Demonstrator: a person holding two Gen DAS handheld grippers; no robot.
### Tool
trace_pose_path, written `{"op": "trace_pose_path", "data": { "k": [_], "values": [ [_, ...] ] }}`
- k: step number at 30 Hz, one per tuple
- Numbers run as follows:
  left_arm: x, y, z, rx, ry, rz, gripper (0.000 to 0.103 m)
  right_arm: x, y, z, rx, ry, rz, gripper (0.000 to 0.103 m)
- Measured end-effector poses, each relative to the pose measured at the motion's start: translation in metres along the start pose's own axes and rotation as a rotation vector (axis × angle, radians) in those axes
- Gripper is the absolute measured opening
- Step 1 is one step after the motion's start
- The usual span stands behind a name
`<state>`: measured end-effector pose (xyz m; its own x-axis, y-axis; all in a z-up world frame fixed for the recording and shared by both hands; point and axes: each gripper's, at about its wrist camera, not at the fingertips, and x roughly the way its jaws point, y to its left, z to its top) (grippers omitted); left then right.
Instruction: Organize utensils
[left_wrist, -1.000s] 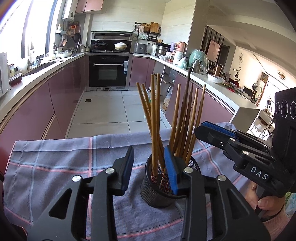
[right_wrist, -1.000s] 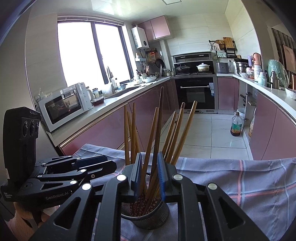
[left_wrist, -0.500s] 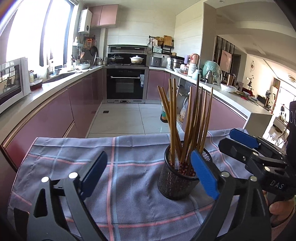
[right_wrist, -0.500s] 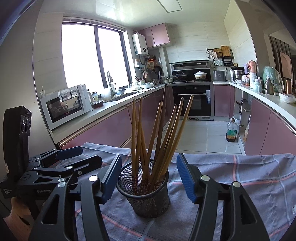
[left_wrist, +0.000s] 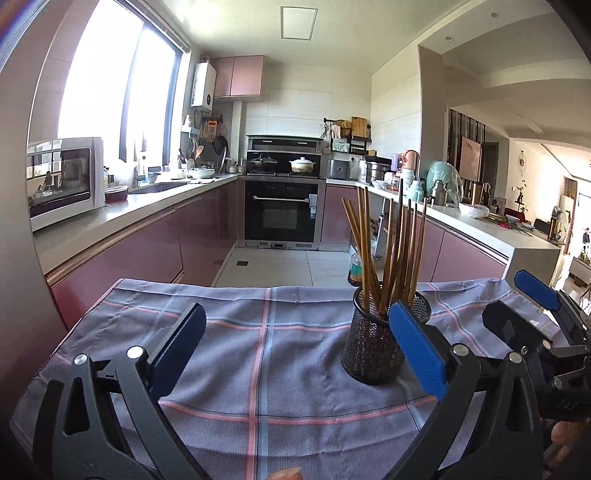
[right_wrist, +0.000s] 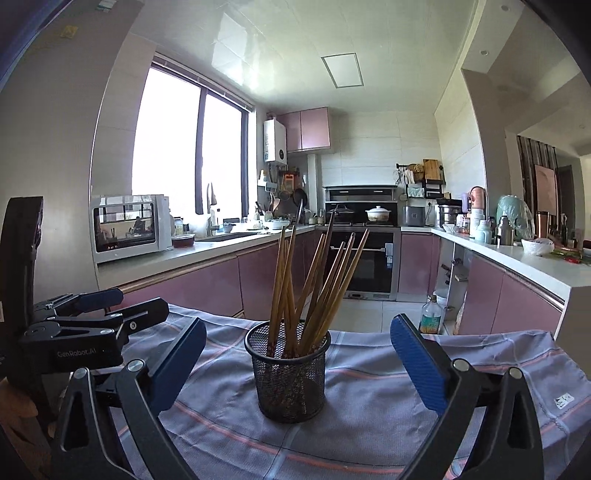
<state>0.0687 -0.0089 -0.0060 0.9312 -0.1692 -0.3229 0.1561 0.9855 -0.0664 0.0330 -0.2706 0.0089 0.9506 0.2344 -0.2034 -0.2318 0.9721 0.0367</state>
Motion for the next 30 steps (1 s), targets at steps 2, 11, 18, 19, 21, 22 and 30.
{"op": "trace_pose_path", "data": {
  "k": [2, 11, 18, 19, 21, 22, 30],
  "values": [
    [-0.011, -0.001, 0.000, 0.004, -0.022, 0.018, 0.098, -0.001, 0.002, -0.001, 0.005, 0.005, 0.003, 0.097],
    [-0.032, -0.004, 0.003, -0.012, -0.081, 0.038, 0.098, -0.012, 0.005, -0.002, 0.012, -0.021, 0.002, 0.097],
    [-0.038, -0.009, 0.002, -0.003, -0.103, 0.061, 0.098, -0.018, 0.001, -0.002, 0.032, -0.037, -0.012, 0.097],
    [-0.037, -0.010, 0.003, -0.001, -0.102, 0.062, 0.098, -0.018, 0.001, -0.002, 0.031, -0.038, -0.013, 0.097],
    [-0.037, -0.011, 0.003, 0.001, -0.104, 0.068, 0.098, -0.017, 0.001, -0.002, 0.030, -0.034, -0.008, 0.097],
    [-0.038, -0.012, 0.003, 0.001, -0.104, 0.069, 0.098, -0.017, 0.000, -0.002, 0.029, -0.031, -0.005, 0.097],
    [-0.041, -0.014, 0.002, 0.004, -0.107, 0.067, 0.098, -0.015, 0.000, -0.001, 0.029, -0.026, -0.003, 0.097]
  ]
}}
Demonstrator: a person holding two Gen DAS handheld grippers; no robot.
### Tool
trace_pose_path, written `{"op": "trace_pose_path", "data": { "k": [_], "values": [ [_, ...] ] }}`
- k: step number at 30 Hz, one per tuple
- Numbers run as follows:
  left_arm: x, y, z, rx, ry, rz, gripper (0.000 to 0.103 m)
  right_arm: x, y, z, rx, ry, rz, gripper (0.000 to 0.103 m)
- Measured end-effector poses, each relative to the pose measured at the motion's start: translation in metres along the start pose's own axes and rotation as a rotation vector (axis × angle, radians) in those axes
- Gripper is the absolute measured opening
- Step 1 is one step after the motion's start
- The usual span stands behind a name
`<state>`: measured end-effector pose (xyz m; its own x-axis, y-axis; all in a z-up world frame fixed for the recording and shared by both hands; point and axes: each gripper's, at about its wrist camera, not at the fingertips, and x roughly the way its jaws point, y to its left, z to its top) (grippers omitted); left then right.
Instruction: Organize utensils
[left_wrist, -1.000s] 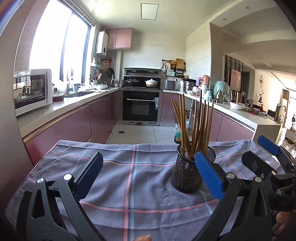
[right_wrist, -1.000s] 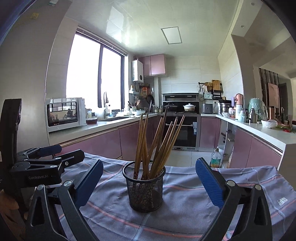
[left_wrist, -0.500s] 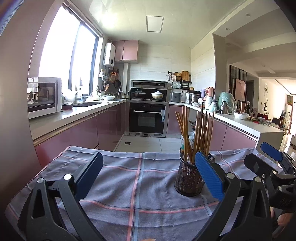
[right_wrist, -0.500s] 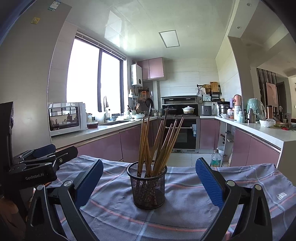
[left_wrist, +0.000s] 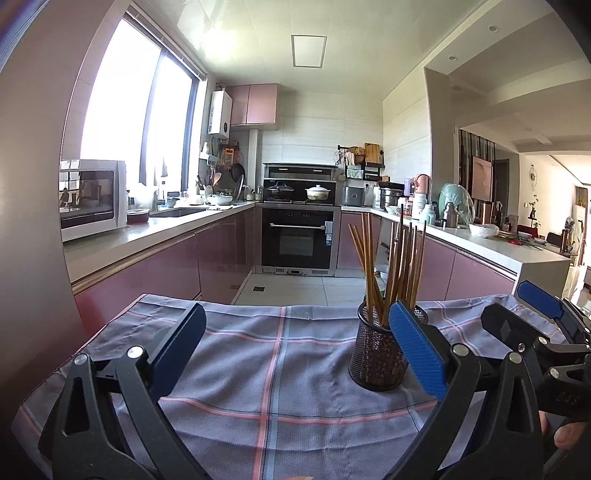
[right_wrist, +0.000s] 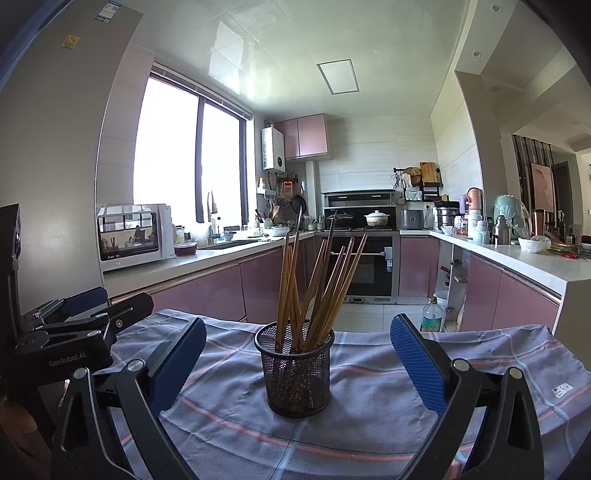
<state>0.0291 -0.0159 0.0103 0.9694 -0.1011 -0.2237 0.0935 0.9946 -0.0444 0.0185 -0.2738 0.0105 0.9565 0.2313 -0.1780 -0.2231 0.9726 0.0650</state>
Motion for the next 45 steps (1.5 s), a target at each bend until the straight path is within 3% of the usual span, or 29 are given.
{"op": "trace_pose_path", "data": {
  "k": [45],
  "values": [
    [-0.0023, -0.0003, 0.0008, -0.004, 0.005, 0.000, 0.098, -0.0009, -0.0041, 0.0022, 0.006, 0.001, 0.002, 0.097]
  ]
}}
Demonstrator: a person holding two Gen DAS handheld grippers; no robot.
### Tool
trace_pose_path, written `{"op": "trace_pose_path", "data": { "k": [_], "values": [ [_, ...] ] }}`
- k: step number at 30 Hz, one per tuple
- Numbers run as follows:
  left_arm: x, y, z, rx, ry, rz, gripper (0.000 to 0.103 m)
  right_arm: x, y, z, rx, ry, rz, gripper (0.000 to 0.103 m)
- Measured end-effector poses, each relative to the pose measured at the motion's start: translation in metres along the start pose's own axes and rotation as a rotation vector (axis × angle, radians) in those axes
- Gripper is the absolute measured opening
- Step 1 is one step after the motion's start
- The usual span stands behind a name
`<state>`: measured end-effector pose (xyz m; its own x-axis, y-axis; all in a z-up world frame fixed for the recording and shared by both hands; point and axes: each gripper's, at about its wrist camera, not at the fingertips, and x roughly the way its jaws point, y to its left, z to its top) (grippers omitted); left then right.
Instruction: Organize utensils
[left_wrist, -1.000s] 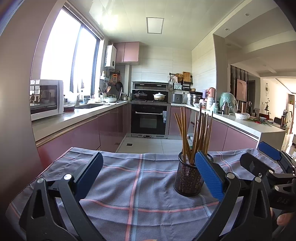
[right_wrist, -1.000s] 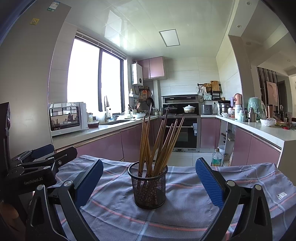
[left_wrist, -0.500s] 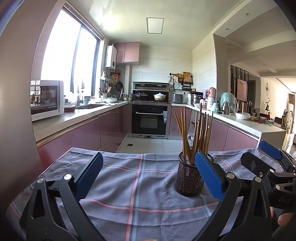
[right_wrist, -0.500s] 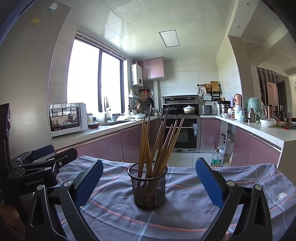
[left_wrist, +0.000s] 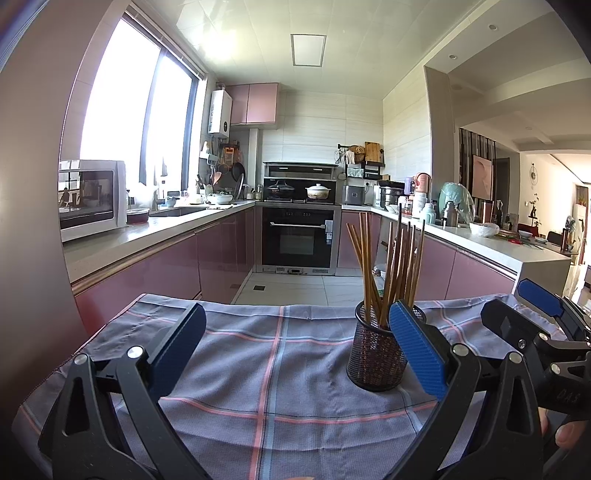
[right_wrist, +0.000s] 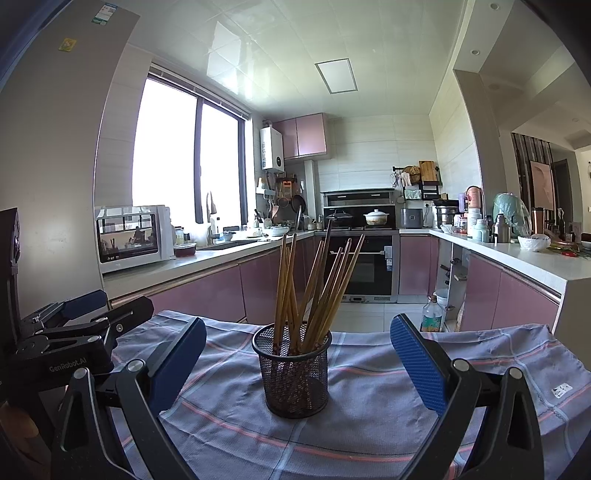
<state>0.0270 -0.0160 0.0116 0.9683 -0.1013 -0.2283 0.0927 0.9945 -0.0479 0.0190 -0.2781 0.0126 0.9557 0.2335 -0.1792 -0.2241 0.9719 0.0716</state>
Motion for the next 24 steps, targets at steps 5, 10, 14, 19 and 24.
{"op": "trace_pose_path", "data": {
  "k": [5, 10, 14, 19, 24],
  "values": [
    [0.0006, 0.0002, 0.0003, -0.002, 0.000, 0.003, 0.098, 0.0002, 0.0000, -0.0001, 0.000, 0.001, 0.000, 0.097],
    [0.0008, 0.0001, 0.0003, -0.002, 0.000, 0.003, 0.098, 0.0002, -0.0008, -0.0004, 0.000, 0.000, 0.001, 0.097],
    [0.0010, 0.0002, 0.0003, -0.001, 0.000, 0.002, 0.098, 0.0002, -0.0012, -0.0002, 0.000, 0.001, -0.001, 0.097],
    [0.0009, -0.0001, 0.0003, 0.000, 0.000, 0.004, 0.098, 0.0012, -0.0014, -0.0004, 0.002, 0.002, -0.001, 0.097],
    [0.0020, 0.0008, -0.0002, -0.001, 0.005, 0.005, 0.098, 0.0019, -0.0023, -0.0012, 0.002, 0.005, -0.001, 0.097]
  ]
}}
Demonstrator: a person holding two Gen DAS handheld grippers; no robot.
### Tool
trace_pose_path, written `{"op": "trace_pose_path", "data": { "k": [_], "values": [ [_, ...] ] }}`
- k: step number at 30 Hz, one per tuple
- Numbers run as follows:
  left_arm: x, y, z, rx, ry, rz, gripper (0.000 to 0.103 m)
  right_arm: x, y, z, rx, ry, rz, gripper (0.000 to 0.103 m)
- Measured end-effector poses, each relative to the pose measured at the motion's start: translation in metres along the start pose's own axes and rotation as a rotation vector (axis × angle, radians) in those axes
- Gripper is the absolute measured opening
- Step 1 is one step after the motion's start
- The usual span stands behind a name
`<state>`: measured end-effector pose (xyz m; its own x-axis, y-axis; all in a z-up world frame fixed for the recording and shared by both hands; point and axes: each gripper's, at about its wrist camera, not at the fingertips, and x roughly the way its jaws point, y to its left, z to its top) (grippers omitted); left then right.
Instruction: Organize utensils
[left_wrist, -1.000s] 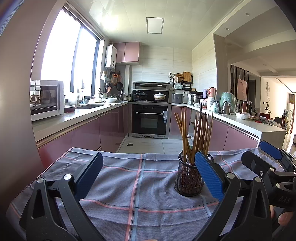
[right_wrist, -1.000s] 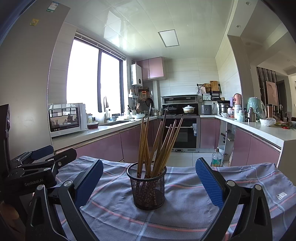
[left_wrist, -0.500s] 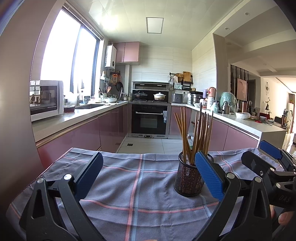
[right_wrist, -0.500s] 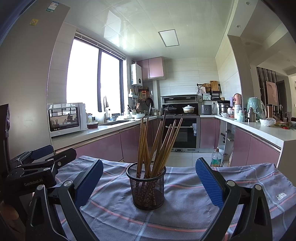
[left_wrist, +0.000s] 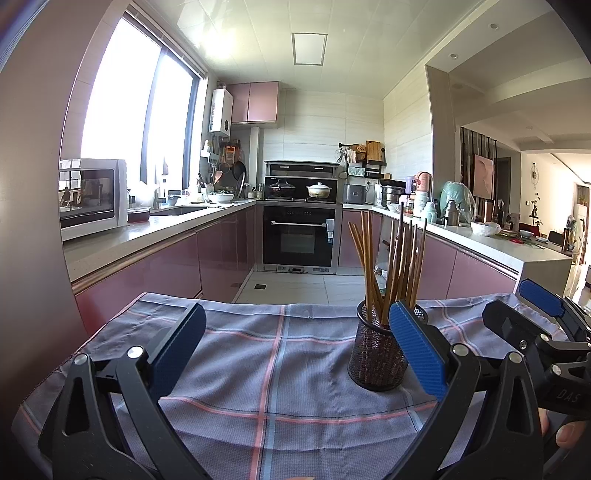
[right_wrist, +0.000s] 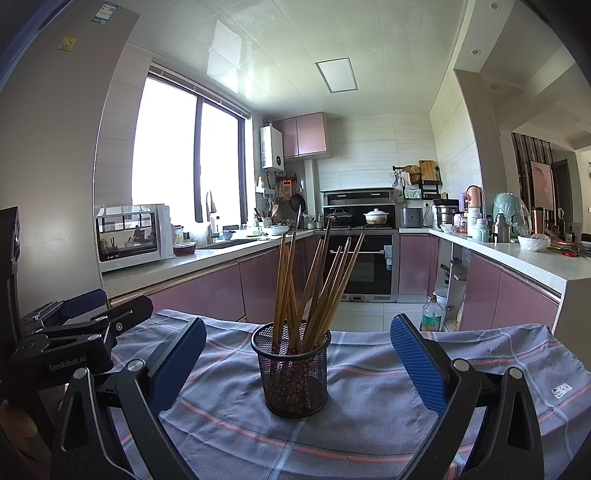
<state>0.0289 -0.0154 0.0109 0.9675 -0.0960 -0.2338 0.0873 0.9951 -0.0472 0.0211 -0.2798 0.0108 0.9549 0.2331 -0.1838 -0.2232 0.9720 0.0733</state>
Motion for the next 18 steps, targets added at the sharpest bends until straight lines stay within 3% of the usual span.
{"op": "trace_pose_path", "data": {
  "k": [18],
  "values": [
    [0.0005, 0.0000, -0.0001, 0.001, 0.000, 0.000, 0.098, -0.0007, -0.0007, -0.0013, 0.001, -0.002, -0.002, 0.097]
  ]
}}
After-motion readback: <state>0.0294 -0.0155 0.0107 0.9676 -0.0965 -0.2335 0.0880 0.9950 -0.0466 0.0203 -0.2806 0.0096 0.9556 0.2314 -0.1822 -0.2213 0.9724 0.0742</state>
